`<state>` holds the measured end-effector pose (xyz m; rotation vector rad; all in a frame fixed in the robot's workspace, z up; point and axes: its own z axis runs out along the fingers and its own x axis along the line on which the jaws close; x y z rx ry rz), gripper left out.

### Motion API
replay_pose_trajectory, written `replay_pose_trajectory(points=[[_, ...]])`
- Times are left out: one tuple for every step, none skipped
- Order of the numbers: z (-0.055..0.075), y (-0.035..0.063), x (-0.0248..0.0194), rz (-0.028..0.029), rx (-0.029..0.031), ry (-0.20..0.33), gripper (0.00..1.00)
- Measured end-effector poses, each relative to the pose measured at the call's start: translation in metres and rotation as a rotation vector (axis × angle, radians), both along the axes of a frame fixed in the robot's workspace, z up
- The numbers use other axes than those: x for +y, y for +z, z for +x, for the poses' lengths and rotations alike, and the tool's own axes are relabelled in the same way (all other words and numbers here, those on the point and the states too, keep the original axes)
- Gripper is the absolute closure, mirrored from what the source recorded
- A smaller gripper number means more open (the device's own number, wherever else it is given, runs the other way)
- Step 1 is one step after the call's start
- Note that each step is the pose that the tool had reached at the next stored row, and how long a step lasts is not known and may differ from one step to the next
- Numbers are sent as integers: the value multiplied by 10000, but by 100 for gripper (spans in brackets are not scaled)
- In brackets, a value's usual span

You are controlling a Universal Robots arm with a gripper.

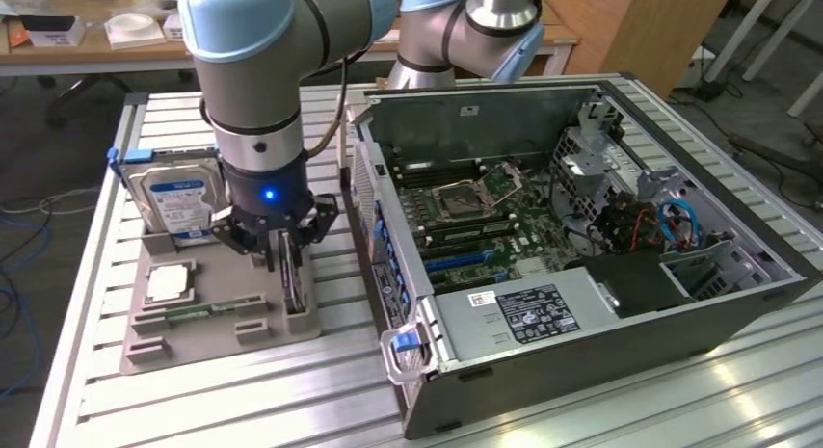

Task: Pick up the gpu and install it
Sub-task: 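Pick up the gpu and move the gpu toward the slot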

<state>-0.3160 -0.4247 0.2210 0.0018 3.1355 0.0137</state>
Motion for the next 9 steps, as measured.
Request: replay_pose_trajectory(points=[[1, -1, 0, -32, -3, 0, 62], [2, -2, -1, -66, -5, 1, 62], [5, -3, -1, -99, -8, 2, 62], [8, -5, -1, -139, -13, 2, 62], [9, -7, -1, -175, -18, 1, 62], [12, -8, -1, -202, -22, 1, 62], [16, -9, 0, -216, -24, 1, 62], [23, -9, -1, -227, -24, 1, 62], [28, -11, 0, -237, -27, 1, 62]])
